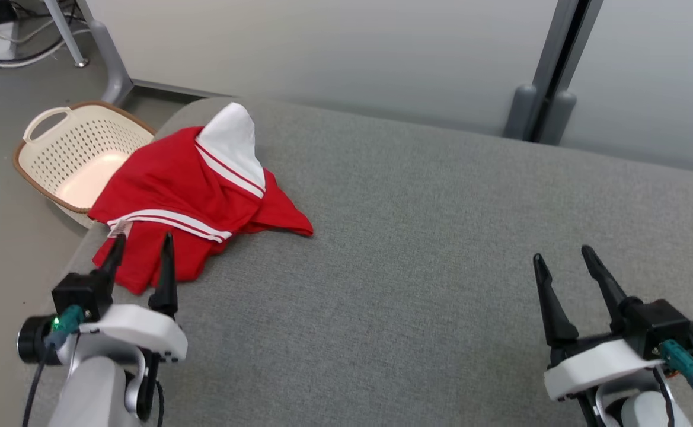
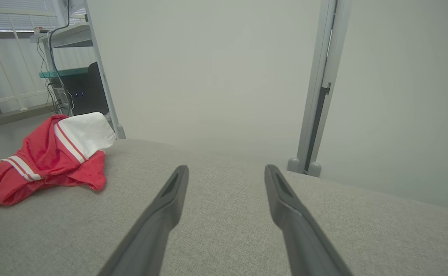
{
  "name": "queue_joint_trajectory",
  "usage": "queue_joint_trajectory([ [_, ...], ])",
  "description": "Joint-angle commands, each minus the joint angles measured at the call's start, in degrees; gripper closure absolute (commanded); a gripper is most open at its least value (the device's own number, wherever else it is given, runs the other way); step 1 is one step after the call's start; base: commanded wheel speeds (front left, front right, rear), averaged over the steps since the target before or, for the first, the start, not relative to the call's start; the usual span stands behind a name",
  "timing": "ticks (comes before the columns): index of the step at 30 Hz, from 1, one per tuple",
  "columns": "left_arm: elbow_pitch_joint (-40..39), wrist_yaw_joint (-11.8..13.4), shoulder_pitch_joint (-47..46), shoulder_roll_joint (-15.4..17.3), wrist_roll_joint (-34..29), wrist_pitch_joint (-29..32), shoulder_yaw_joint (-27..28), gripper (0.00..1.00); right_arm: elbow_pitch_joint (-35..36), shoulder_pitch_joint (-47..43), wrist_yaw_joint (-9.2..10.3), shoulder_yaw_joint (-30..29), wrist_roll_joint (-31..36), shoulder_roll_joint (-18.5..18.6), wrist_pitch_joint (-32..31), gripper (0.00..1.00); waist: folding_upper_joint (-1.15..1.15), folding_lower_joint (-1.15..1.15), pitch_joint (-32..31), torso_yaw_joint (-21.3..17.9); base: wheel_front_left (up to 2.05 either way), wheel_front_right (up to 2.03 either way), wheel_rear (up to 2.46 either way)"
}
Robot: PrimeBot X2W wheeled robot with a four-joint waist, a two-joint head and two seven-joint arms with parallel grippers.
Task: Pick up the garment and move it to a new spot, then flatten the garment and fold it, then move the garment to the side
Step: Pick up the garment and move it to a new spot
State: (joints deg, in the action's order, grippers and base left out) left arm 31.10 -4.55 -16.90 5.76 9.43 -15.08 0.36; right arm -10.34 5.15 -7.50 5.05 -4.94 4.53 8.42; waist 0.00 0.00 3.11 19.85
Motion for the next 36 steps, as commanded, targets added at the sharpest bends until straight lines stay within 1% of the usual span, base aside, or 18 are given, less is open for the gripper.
queue_joint_trajectory([
  [1, 0.6, -0.4, -2.3, 0.3, 0.4, -0.1, 0.3, 0.00, 0.4, 1.1, 0.02, 0.1, 0.4, 0.7, -0.3, 0.00, 0.00, 0.00, 4.4, -1.7, 0.00, 0.00, 0.00],
  [6, 7.9, -1.5, -11.3, 1.5, 1.8, 0.4, -0.2, 0.00, 2.3, 4.0, 0.02, 0.3, 0.8, 2.2, -1.7, 0.00, 0.00, 0.00, 11.4, -3.7, 0.00, 0.00, 0.00],
  [10, 15.8, -2.2, -18.3, 2.7, 3.0, 2.7, -0.9, 0.00, 2.8, 5.2, 0.02, 0.2, 0.7, 3.1, -2.1, 0.00, 0.00, 0.00, 15.0, -5.0, 0.00, 0.00, 0.00],
  [16, 29.2, -2.7, -26.4, 5.6, 3.3, 8.6, -2.9, 0.00, 2.2, 6.8, 0.02, 0.2, 0.5, 3.1, -1.3, 0.00, 0.00, 0.00, 17.5, -6.7, 0.00, 0.00, 0.00],
  [19, 34.5, -2.8, -29.0, 6.1, 3.9, 11.5, -3.3, 0.00, 1.5, 7.3, 0.02, 0.3, 0.2, 3.0, -0.9, 0.00, 0.00, 0.00, 17.7, -7.3, 0.00, 0.00, 0.00],
  [20, 36.1, -2.9, -29.4, 6.1, 4.5, 12.7, -3.4, 0.13, 1.4, 7.4, 0.02, 0.1, 0.2, 3.0, -0.8, 0.00, 0.00, 0.00, 17.6, -7.4, 0.00, 0.00, 0.00],
  [21, 37.3, -2.9, -29.9, 6.3, 4.4, 13.5, -3.7, 0.55, 1.3, 7.4, 0.02, 0.1, 0.2, 3.1, -0.7, 0.00, 0.00, 0.00, 17.5, -7.6, 0.00, 0.00, 0.00],
  [22, 37.9, -3.0, -30.4, 6.5, 4.6, 13.5, -4.0, 0.84, 1.2, 7.4, 0.02, -0.1, 0.2, 3.1, -0.7, 0.00, 0.00, 0.00, 17.4, -7.7, 0.00, 0.00, 0.00],
  [23, 38.2, -2.9, -30.8, 6.8, 4.9, 12.8, -4.0, 1.00, 1.1, 7.3, 0.02, -0.4, 0.2, 3.1, -0.6, 0.00, 0.00, 0.00, 17.2, -7.7, 0.00, 0.00, 0.00],
  [25, 38.4, -2.9, -31.2, 7.0, 4.5, 10.7, -4.7, 1.00, 0.9, 6.6, 0.02, -1.2, 0.4, 3.0, -0.4, 0.00, 0.00, 0.00, 16.5, -7.4, 0.00, 0.00, 0.00],
  [30, 37.7, -2.9, -31.8, 7.0, 3.9, 3.1, -5.9, 1.00, 1.0, 5.0, 0.02, -3.0, 1.1, 2.5, 0.0, 0.00, 0.00, 0.00, 13.8, -6.2, 0.00, 0.00, 0.00],
  [31, 37.7, -2.9, -31.8, 7.0, 3.9, 3.1, -5.9, 1.00, 1.0, 5.0, 0.02, -3.0, 1.1, 2.5, 0.0, 0.00, 0.00, 0.00, 13.8, -6.2, 0.00, 0.00, 0.00],
  [33, 36.5, -2.5, -31.8, 6.9, 3.9, 1.2, -6.0, 1.00, 1.0, 4.1, 0.02, -3.6, 1.1, 2.3, 0.2, 0.00, 0.00, 0.00, 12.2, -5.9, 0.00, 0.00, 0.00],
  [35, 33.2, -2.0, -30.7, 6.5, 3.9, 0.1, -5.8, 1.00, 1.2, 2.7, 0.02, -4.4, 0.9, 1.6, 0.0, 0.00, 0.00, 0.00, 9.8, -5.2, 0.00, 0.00, 0.00],
  [36, 33.2, -2.0, -30.7, 6.5, 3.9, 0.1, -5.8, 1.00, 1.2, 2.7, 0.02, -4.4, 0.9, 1.6, 0.0, 0.00, 0.00, 0.00, 9.8, -5.2, 0.00, 0.00, 0.00],
])
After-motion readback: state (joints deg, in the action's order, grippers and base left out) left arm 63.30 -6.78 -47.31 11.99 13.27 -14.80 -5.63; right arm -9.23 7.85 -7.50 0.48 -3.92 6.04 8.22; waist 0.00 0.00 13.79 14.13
